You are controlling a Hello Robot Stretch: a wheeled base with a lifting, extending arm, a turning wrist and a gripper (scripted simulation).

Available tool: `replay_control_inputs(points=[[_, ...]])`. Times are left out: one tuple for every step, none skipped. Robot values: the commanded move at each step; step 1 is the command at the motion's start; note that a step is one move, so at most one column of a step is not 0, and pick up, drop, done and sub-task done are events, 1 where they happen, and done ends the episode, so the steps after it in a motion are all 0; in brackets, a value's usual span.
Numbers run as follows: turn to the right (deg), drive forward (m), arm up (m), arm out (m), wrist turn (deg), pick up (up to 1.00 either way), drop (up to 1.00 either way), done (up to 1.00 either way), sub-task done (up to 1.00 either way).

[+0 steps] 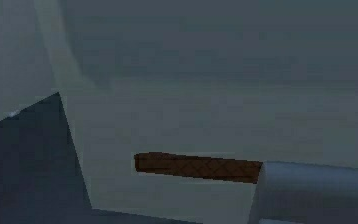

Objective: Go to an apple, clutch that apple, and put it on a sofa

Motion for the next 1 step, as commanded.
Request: replay_control_inputs(points=[[0.0,0.0,0.0,0.0,0.0,0.0,0.0,1.0,0.0]])
